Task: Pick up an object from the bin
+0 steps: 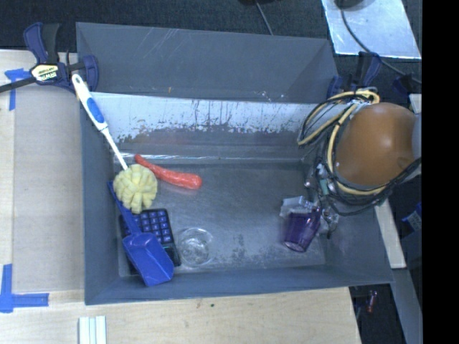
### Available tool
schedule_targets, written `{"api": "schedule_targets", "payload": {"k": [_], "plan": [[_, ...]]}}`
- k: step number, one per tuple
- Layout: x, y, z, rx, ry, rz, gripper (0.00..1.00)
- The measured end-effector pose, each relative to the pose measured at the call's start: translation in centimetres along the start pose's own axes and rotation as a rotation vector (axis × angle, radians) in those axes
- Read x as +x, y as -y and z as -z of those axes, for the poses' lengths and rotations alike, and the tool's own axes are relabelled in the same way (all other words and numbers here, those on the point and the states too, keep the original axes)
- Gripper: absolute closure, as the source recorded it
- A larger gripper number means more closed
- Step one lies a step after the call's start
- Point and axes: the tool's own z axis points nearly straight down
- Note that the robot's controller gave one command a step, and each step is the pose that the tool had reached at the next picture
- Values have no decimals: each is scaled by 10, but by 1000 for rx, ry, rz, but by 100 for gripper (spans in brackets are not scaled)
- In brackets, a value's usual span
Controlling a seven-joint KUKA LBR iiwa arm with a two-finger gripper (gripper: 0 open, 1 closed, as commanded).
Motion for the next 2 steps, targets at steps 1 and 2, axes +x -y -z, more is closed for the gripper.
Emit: {"api": "schedule_targets", "payload": {"k": [1,2], "plan": [[0,-1,9,-2,0,-2,100],[0,0,24,2,2,-3,100]]}}
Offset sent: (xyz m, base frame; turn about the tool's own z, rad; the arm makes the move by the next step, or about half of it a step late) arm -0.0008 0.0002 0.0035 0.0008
